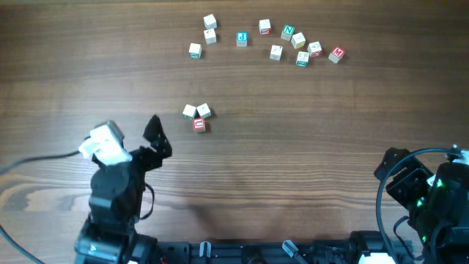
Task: Form a circle
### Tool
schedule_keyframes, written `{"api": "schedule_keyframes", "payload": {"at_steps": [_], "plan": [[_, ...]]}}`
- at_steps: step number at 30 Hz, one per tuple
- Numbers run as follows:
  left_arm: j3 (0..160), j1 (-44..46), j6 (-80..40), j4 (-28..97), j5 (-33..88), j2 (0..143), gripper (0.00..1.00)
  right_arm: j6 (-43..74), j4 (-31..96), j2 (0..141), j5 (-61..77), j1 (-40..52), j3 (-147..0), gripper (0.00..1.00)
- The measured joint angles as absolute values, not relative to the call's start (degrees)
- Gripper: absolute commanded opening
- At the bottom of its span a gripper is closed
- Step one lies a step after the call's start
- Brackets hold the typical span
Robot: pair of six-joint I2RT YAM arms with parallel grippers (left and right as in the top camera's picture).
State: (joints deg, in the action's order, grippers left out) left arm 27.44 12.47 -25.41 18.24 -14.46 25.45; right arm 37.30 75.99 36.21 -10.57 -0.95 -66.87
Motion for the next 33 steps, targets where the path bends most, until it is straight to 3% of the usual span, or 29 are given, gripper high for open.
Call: {"api": "schedule_keyframes", "payload": {"at_steps": [4, 7, 15, 33], "plan": [[11.3, 6.0, -23.0, 4.3, -8.5, 16.9, 1.0, 37.3, 76.0, 36.2, -10.6, -1.0, -66.9, 1.0], [5.6, 4.0, -21.9, 0.6, -5.7, 12.6, 1.0, 37.3, 76.0, 36.2, -10.6, -1.0, -66.9, 1.0], [3.2, 0.8, -14.3, 10.0, -2.5, 2.1, 1.0, 37.3, 76.0, 36.2, -10.6, -1.0, -66.9, 1.0], [0.9, 0.4, -12.1, 4.5, 0.0, 0.8, 1.0, 37.3, 76.0, 36.2, -10.6, -1.0, -66.9, 1.0]]}}
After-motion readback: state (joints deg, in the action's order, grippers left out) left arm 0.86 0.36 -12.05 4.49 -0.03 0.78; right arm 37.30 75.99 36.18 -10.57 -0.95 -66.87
